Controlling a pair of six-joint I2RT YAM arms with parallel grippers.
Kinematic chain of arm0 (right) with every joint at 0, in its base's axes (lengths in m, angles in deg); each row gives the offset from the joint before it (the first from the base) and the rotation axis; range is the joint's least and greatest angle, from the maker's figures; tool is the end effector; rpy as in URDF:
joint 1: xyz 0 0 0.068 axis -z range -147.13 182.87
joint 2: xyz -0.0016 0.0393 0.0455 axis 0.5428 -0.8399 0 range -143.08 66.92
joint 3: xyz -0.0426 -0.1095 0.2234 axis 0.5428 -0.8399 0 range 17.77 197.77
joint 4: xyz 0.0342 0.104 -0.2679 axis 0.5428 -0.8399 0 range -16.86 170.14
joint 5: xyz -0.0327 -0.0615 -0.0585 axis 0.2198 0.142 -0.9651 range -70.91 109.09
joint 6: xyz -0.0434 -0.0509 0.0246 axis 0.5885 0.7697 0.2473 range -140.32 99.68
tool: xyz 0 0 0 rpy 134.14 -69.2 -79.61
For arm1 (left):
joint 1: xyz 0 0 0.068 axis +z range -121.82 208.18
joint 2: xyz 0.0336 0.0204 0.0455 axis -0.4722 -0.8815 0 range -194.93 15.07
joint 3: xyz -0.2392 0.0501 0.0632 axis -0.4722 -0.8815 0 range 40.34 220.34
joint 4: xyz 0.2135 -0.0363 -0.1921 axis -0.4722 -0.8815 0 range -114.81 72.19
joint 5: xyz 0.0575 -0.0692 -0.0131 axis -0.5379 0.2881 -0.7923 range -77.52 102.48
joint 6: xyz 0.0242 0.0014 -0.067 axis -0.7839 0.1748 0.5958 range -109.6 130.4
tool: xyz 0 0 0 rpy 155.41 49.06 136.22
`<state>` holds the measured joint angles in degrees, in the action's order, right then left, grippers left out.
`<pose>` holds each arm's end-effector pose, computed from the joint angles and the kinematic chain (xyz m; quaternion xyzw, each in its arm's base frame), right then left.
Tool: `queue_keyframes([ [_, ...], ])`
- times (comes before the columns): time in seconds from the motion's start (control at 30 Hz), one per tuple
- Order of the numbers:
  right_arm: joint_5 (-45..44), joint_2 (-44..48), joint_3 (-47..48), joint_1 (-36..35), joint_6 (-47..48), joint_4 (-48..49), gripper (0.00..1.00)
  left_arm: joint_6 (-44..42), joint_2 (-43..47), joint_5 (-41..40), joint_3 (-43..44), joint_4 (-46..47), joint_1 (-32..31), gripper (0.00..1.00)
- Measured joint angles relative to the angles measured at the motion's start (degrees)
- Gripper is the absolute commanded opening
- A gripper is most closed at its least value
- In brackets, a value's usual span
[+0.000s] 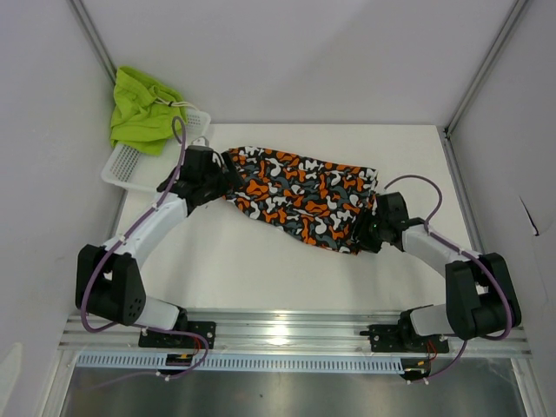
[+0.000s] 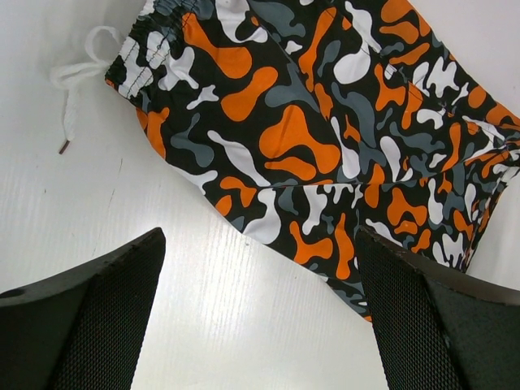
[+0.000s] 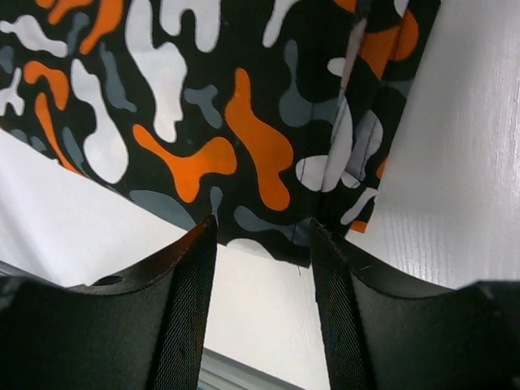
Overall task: Fold and stack the shorts
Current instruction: Fold the shorts
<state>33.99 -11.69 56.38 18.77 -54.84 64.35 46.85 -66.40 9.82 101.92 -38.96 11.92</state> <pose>0.2820 0.0863 0.1129 0.1305 0.9395 0.2330 0.2147 0.3490 -0.0989 0.2296 -0.1690 0.8941 -0.1650 0.3805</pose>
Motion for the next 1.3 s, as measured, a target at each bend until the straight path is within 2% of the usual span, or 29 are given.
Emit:
queue_keyframes([
  [0.5, -0.8, 0.1, -2.6, 0.5, -0.5, 2.0, 0.49, 0.0, 0.0, -1.3, 0.0, 0.0, -1.7, 0.99],
  [0.6, -0.3, -0.4, -2.6, 0.5, -1.0, 3.3, 0.42, 0.0, 0.0, -1.7, 0.0, 0.0, -1.7, 0.99],
  [0.77, 0.1, -0.6, -2.6, 0.5, -1.3, 4.6, 0.25, 0.0, 0.0, -1.8, 0.0, 0.0, -1.7, 0.99],
  [0.87, 0.7, -0.7, -2.6, 0.5, -1.3, 4.8, 0.0, 0.0, 0.0, -1.8, 0.0, 0.0, -1.7, 0.99],
  [1.07, -0.2, 0.5, -3.3, 0.5, -1.2, 3.6, 0.0, 0.0, 0.0, -1.9, 0.0, 0.0, -1.7, 0.99],
  [1.3, -4.7, 7.9, -4.6, 1.9, 0.4, -3.7, 0.0, 0.0, -0.4, -3.2, 0.0, -0.5, -1.7, 0.99],
])
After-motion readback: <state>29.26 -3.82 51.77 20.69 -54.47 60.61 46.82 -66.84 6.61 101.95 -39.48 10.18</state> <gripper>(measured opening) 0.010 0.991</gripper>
